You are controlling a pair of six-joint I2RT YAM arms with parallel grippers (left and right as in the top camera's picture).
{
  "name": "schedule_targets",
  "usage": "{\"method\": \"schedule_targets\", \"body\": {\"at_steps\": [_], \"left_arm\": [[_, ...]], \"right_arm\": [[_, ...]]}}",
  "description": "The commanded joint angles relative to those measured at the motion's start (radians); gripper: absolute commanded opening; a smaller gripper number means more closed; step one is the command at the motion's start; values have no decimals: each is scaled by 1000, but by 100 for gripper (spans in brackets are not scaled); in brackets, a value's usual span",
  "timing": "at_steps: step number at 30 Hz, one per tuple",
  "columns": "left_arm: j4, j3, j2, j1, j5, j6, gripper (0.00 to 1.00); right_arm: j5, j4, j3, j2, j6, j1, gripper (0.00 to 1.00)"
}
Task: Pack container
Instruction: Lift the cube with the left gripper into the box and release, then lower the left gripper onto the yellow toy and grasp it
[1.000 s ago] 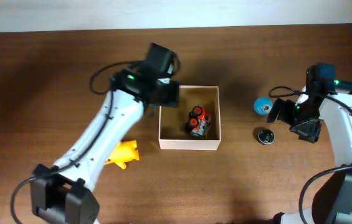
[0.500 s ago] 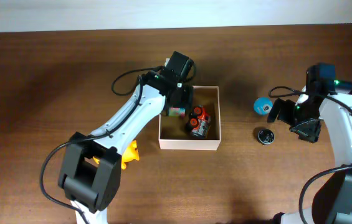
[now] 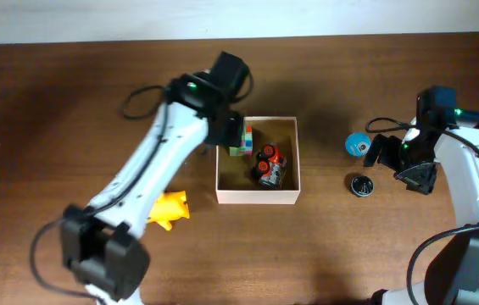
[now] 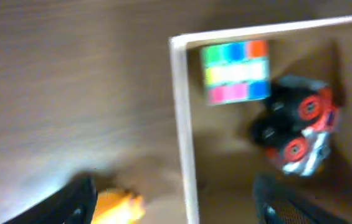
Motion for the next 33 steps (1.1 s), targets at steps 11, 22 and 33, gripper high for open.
{"method": "schedule_targets", "body": {"at_steps": [11, 22, 33], "left_arm": [[-428, -36, -214, 185, -74, 8, 82], [119, -670, -296, 185, 188, -5, 83], [417, -958, -296, 185, 128, -68, 53]], "right_arm": [[-5, -1, 11, 3, 5, -3, 99], [-5, -8, 11, 3, 5, -4, 99], [-5, -8, 11, 3, 5, -3, 99]]}}
